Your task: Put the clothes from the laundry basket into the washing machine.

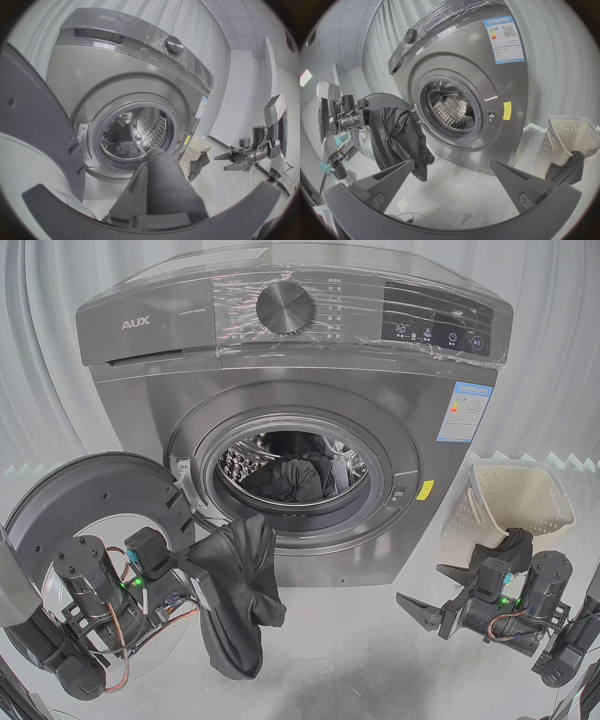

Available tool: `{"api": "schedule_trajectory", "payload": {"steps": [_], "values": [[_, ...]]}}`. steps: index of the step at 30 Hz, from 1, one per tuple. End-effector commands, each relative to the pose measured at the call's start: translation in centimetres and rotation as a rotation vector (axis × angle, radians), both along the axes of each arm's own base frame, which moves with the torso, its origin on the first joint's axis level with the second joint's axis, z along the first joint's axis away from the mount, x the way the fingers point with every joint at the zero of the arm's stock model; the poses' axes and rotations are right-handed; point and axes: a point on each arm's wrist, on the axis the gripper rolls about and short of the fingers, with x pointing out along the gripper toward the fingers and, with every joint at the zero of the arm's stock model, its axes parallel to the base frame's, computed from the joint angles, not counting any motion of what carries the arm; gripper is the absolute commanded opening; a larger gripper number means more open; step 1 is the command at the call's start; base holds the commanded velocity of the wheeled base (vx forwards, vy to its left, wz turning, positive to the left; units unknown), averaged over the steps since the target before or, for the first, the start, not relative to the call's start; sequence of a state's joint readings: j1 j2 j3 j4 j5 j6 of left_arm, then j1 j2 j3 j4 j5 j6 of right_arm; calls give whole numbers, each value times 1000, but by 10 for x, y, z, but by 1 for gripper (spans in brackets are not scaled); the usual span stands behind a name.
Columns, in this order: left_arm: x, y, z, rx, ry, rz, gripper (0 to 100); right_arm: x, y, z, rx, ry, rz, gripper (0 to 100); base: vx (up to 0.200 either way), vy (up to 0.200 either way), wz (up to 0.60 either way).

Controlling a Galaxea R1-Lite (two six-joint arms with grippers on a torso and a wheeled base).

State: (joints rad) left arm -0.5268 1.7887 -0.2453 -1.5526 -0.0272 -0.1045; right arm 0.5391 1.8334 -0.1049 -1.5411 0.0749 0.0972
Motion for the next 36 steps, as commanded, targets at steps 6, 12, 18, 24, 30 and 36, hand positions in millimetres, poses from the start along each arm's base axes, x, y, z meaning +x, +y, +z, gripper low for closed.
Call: {"api": "schedule_trajectory", "payload": {"steps": [6, 12, 18, 24, 30, 36], "values": [[0, -5, -4, 7, 12, -14, 0, 0, 1, -1, -3, 1, 3, 100, 0, 0, 0], [2, -7, -7, 12, 20, -15, 0, 0, 1, -1, -3, 1, 3, 100, 200, 0, 0], [1, -12, -13, 25, 40, -27, 0, 0, 1, 0, -2, 0, 3, 100, 100, 0, 0], [2, -14, -17, 35, 54, -10, 0, 0, 1, -1, -4, 0, 3, 100, 0, 0, 0], [1, -16, -17, 36, 55, -18, 0, 0, 1, 0, -4, -1, 5, 100, 0, 0, 0], [-3, -26, -15, 31, 45, -23, 0, 0, 1, 0, -4, -1, 5, 100, 0, 0, 0]]}}
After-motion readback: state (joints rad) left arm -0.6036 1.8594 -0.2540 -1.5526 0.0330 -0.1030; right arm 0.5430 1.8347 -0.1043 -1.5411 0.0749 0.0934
